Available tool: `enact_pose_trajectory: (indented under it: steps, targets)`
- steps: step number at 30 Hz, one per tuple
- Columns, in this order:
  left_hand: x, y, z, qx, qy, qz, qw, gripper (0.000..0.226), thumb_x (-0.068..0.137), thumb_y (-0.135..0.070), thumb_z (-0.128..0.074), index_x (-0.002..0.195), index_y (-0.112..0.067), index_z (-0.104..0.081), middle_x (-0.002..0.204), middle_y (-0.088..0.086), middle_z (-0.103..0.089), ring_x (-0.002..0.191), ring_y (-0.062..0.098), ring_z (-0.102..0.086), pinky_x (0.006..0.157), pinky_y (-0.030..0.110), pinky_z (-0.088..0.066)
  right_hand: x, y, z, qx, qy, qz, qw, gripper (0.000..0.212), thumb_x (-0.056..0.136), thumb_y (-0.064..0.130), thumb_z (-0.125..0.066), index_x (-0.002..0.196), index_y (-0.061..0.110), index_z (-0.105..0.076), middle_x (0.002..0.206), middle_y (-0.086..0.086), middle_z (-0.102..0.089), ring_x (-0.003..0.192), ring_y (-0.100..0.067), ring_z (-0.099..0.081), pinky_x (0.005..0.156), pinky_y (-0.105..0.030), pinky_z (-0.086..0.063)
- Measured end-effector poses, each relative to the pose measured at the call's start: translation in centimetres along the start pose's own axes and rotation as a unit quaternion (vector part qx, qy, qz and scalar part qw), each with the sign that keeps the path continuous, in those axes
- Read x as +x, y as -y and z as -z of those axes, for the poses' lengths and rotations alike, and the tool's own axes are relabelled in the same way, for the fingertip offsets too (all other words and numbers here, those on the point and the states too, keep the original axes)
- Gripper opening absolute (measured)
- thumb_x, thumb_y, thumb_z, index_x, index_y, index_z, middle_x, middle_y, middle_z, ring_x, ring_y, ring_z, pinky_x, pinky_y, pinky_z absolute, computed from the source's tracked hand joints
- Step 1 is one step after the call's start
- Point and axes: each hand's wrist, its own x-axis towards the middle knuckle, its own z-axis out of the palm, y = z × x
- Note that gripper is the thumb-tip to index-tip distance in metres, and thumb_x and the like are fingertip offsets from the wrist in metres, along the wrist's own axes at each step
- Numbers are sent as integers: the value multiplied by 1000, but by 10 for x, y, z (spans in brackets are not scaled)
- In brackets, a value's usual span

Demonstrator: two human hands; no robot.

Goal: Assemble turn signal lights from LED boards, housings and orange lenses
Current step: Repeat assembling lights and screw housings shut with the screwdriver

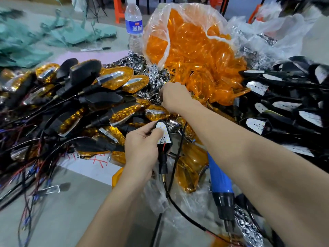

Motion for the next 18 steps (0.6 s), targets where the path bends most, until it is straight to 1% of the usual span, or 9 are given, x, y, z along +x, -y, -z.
enact_pose_trajectory:
  steps: [3,6,8,9,10,12,14,16,18]
  targets:
    - [1,2,0,9,1,6,1000,54,72,-32,-70,124,-18,-77,89,4,-81,88,41,-76,79,67,-60,1,-1,10,-4,59,3,998,11,93,5,-59,96,8,-69,88,-6,-64,64,-17,-53,56,-31,-44]
    - [4,1,-1,20,-1,0,1000,53,73,-32,-70,123,-17,-77,89,5,-81,88,45,-75,80,65,-61,9,0,28,-1,127,2,992,11,91,17,-67,89,7,-72,87,-4,-64,67,-18,-55,49,-26,-40]
    - [7,-3,-2,30,-8,-9,999,54,73,-34,-69,124,-19,-77,88,3,-81,85,42,-75,80,63,-62,20,0,33,53,63,-33,996,9,92,17,-67,88,9,-69,83,-1,-62,71,-20,-60,50,-25,-41]
    - [9,-4,-3,36,-10,-14,999,53,74,-35,-68,125,-21,-77,87,-1,-81,83,36,-77,79,60,-63,25,1,33,78,17,-49,996,9,94,10,-63,100,9,-70,90,-2,-65,75,-20,-63,52,-27,-46]
    - [11,-5,-3,41,-13,-19,999,51,77,-33,-69,126,-21,-76,83,-5,-81,80,29,-78,76,57,-64,32,3,29,91,-16,-49,994,28,94,2,-58,118,10,-69,105,-5,-68,83,-22,-65,59,-30,-53]
    - [16,-5,-5,56,-20,-34,998,41,86,-25,-71,126,-21,-76,78,-12,-79,73,17,-77,70,49,-66,42,11,19,83,-7,-1,997,60,94,-4,-52,151,14,-49,148,-14,-54,116,-32,-63,92,-41,-58]
    - [18,-6,-7,69,-25,-42,996,35,89,-21,-71,123,-22,-78,80,-13,-79,75,16,-77,71,47,-66,48,18,10,65,19,44,997,79,95,-2,-56,164,18,-23,168,-17,-23,152,-40,-30,119,-51,-38]
    - [17,-9,-9,68,-17,-40,997,37,86,-24,-70,121,-22,-79,84,-6,-80,80,26,-78,75,52,-65,54,21,3,11,54,60,997,90,94,3,-63,166,24,-14,173,-16,-6,158,-41,-11,122,-56,-31]
    - [17,-11,-11,63,-9,-30,998,43,82,-26,-69,124,-21,-77,86,2,-81,81,35,-77,75,55,-64,58,23,-2,-39,51,54,996,88,92,9,-67,164,26,-20,170,-18,-13,152,-43,-27,117,-57,-39]
